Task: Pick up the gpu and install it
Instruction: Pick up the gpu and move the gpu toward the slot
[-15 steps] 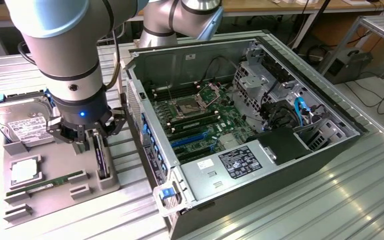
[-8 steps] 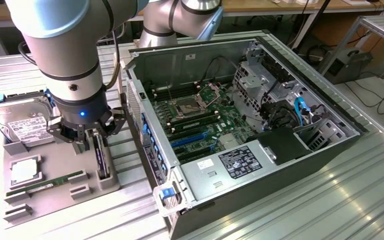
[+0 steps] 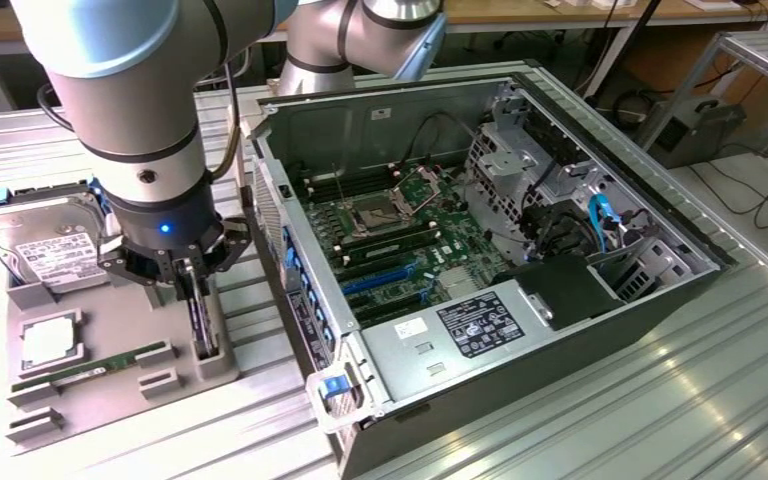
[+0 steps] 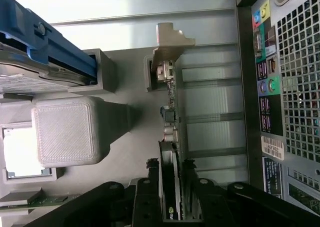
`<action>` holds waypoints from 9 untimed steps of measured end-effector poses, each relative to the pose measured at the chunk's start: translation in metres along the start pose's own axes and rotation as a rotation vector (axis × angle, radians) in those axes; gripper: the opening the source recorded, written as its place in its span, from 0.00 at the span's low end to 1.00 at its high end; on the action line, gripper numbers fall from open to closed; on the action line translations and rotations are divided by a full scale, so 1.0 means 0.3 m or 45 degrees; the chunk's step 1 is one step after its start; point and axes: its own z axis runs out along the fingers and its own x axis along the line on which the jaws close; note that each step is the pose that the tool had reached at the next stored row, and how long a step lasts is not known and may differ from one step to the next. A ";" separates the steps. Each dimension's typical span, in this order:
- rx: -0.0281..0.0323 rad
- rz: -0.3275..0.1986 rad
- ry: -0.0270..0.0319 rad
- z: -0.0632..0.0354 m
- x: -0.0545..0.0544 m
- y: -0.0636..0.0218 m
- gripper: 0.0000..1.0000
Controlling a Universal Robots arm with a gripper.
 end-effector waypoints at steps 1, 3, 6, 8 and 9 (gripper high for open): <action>0.0000 0.000 0.0000 0.000 0.000 0.000 0.28; 0.0000 0.000 0.0000 0.000 0.000 0.000 0.27; 0.0000 -0.038 0.0022 0.000 0.000 0.000 0.27; 0.0000 -0.074 0.0043 0.000 0.000 0.000 0.26; -0.0001 -0.084 0.0050 0.000 0.000 0.000 0.26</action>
